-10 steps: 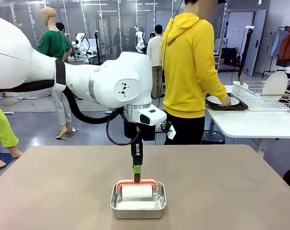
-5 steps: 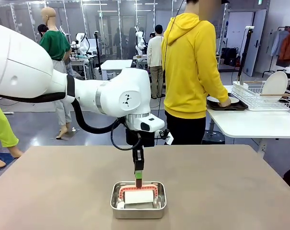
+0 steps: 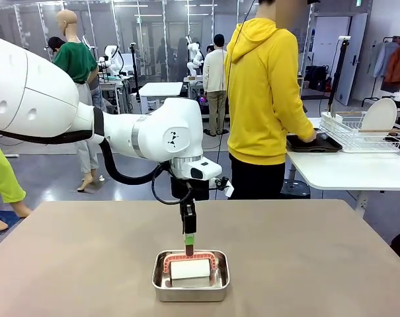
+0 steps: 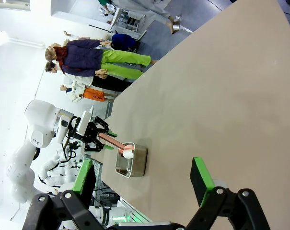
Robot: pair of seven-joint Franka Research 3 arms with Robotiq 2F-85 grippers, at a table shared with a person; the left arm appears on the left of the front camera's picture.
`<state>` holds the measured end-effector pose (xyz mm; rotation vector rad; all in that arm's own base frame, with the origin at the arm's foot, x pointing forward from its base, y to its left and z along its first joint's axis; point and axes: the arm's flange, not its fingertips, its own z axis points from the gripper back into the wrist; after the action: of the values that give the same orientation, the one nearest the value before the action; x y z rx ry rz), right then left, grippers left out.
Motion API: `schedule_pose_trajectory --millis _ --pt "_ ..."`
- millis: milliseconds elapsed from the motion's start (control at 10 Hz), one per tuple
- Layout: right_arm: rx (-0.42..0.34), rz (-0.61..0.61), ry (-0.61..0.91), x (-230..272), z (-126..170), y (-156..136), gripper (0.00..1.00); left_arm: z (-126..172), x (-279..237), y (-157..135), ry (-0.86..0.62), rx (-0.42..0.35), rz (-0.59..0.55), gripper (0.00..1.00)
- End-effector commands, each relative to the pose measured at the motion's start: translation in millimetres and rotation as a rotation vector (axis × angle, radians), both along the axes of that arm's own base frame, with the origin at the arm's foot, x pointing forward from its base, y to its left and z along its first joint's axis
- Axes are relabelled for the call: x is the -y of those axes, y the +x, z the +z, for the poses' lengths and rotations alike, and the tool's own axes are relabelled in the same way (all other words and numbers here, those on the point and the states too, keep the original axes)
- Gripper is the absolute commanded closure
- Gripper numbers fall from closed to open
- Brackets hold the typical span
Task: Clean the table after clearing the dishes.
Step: Place the Lint Roller back on top of the Airtight Container.
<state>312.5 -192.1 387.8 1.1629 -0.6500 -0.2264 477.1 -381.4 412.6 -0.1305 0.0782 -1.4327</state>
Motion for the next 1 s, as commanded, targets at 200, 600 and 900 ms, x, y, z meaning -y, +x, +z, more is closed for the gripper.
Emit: schedule_pose_trajectory --millis 200,600,900 --pt "-0.011 -0.002 0.014 -1.5 4.3 -1.7 0.0 19.8 0.4 -6.0 -0.015 -0.012 -0.044 0.0" --pt "-0.011 -0.002 0.014 -1.5 4.3 -1.7 0.0 16.6 5.3 -4.3 -0.007 0.01 -0.013 0.0" --pt "-0.011 -0.002 0.014 -1.5 4.3 -1.7 0.0 16.6 5.3 -4.3 -0.007 0.01 -0.013 0.0"
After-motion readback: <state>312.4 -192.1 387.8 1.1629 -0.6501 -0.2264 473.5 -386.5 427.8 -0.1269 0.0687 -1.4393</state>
